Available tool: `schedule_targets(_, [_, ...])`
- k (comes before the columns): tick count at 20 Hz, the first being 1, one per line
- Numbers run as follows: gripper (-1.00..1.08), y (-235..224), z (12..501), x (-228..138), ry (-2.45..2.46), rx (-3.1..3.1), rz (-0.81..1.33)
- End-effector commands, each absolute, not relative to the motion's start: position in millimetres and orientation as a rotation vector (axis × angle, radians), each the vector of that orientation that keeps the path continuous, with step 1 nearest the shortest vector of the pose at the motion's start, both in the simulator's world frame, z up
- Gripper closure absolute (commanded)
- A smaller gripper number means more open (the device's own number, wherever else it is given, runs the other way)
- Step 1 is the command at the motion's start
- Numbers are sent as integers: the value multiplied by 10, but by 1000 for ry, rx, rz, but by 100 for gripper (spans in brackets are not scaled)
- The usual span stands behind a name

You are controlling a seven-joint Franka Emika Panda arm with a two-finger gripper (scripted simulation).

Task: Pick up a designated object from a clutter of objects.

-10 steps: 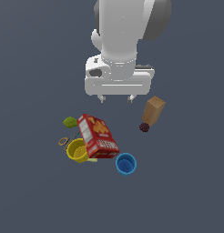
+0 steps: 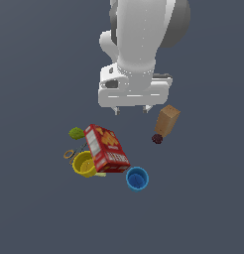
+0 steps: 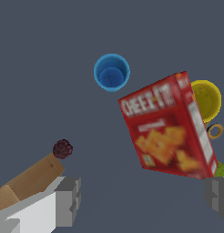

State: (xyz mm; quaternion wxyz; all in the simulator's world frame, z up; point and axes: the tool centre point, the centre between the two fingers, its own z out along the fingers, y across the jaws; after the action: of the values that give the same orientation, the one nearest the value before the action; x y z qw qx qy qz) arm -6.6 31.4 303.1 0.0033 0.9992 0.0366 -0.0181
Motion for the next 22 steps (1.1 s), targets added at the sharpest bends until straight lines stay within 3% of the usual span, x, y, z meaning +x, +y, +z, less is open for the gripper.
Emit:
schedule_targets(1, [-92, 349, 3009, -68, 138, 3130, -60])
schedule_targets(11, [-92, 559, 2913, -136, 212, 3128, -54])
schedule_targets(22, [-92, 1564, 2417, -658, 609, 3082, -27])
